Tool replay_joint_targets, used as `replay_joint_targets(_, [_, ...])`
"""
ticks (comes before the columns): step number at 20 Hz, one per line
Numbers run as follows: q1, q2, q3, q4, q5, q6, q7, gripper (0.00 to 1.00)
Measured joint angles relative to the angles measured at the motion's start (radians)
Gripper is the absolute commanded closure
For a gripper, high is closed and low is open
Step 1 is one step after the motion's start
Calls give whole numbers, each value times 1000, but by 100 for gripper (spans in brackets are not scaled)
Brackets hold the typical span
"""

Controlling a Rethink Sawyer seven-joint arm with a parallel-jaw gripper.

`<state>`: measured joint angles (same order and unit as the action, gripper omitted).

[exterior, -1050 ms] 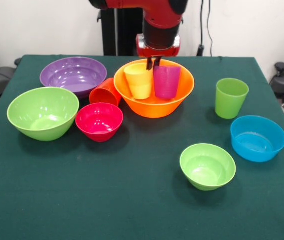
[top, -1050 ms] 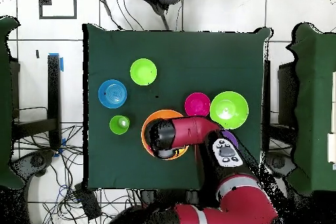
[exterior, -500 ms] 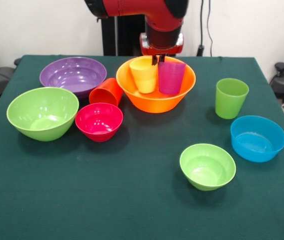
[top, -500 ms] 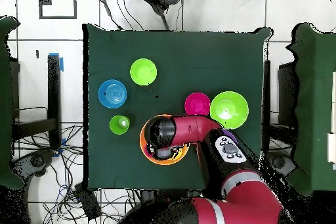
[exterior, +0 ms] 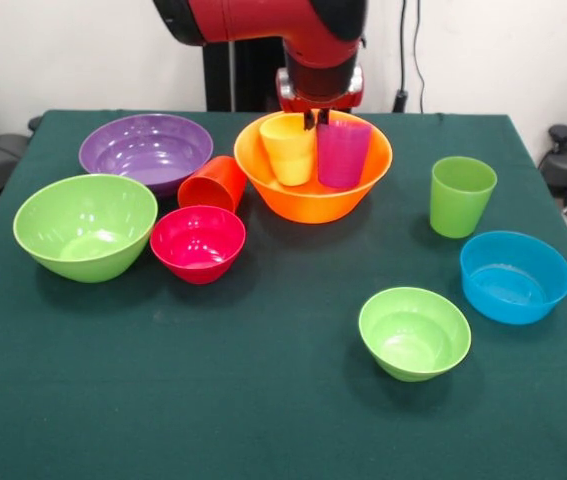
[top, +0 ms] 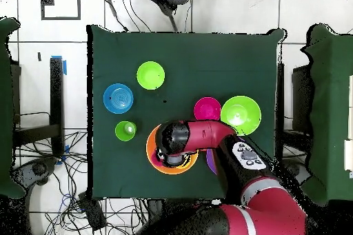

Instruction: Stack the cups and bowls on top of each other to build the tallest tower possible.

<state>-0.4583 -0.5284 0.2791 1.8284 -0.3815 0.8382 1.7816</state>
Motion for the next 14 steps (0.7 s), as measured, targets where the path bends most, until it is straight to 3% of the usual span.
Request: replay_joint_targets(14, [-6, 12, 1, -5, 0, 31, 0, 100])
